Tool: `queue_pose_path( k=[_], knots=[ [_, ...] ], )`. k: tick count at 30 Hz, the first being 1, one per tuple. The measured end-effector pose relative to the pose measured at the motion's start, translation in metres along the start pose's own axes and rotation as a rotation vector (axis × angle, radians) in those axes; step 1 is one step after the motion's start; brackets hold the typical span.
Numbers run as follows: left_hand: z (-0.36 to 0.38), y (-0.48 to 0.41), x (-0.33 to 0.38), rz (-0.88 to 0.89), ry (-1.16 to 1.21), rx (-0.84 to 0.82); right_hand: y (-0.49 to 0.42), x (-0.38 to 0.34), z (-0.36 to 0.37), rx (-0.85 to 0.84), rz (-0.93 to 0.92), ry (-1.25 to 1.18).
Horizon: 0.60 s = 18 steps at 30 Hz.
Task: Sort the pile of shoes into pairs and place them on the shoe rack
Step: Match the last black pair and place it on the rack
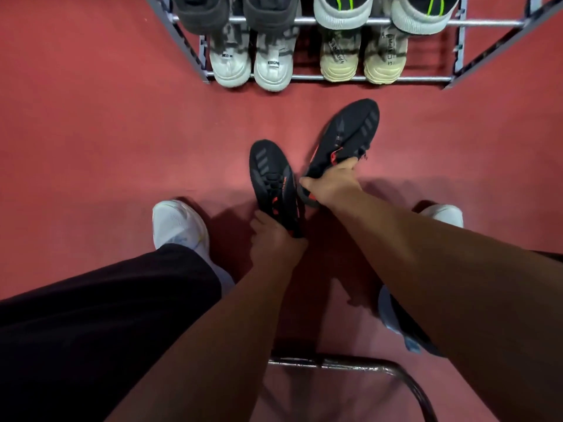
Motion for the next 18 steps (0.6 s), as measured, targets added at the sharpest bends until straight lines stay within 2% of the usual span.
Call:
queue_pose_path(
  k=[4, 9, 14, 18],
  knots=[
    [-0.01, 0.002, -0.017, 0.013, -0.018, 0.102, 0.001, 0.0, 0.014, 0.059, 0.029, 0.03],
    [-0.013, -0.006, -0.022, 0.12, -0.054, 0.077, -0.002, -0.001, 0.012, 0.119, 0.041, -0.038],
    [-0.021, -0.015, -0.008, 0.295, 0.012, 0.092, 0.008, -0.015, -0.017, 0.195, -0.116, -0.22],
    [-0.012, -0.02, 0.026, 0.462, 0.05, -0.121, 0.023, -0.037, -0.034, 0.223, -0.227, -0.309]
  ],
)
Point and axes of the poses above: each hand's wrist, its own y-axis away from the middle knuckle, its own z-axis out of the palm, x = y × z, the point moved 8 cm from there along -y, towards the middle knuckle, and after that the axes turned 8 degrees about -y, right-handed, at the moved point
